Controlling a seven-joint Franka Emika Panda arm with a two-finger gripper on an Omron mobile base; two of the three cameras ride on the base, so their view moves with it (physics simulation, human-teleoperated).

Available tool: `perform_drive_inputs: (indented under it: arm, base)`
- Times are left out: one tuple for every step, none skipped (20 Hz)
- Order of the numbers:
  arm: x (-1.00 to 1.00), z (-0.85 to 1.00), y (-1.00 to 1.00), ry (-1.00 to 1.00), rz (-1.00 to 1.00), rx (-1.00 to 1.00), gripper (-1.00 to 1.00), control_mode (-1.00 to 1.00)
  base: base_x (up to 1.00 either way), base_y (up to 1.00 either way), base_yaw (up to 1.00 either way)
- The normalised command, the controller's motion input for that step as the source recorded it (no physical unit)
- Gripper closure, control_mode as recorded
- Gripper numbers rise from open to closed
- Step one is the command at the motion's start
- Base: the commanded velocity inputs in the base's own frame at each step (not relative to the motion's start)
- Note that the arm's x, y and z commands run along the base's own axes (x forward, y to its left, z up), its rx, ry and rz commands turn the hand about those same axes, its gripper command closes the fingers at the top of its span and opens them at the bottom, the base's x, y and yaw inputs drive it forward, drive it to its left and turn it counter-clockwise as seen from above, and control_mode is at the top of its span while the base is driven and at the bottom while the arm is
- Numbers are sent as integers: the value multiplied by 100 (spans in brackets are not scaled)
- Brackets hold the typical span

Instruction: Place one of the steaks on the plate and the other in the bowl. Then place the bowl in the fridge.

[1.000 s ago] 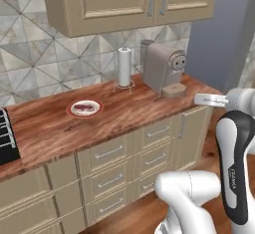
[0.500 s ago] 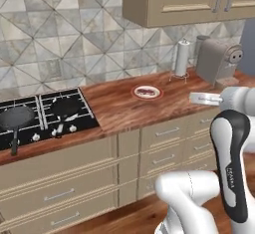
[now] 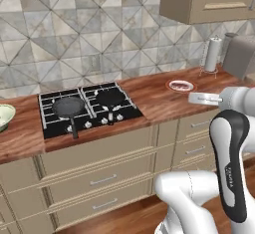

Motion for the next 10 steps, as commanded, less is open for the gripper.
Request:
perform_drive_inputs:
  arm:
    - [0,0,0,0,0,0,-100,100]
    - [0,0,0,0,0,0,-100,100]
    - [0,0,0,0,0,0,-100,100]
    - [0,0,0,0,0,0,-100,100]
    - [0,0,0,0,0,0,-100,100]
    - [0,0,0,0,0,0,-100,100]
    - [0,0,0,0,0,0,-100,100]
    - [0,0,0,0,0,0,-100,100]
    - [0,0,0,0,0,0,-100,100]
    - [0,0,0,0,0,0,-100,100]
  base:
    - [0,100,6]
    - [0,100,8]
    - [0,100,11]
    - [0,100,13]
    - [0,100,19]
    - [0,100,23]
    - [0,100,24]
    - [0,100,27]
    - [0,100,29]
    - [0,100,31]
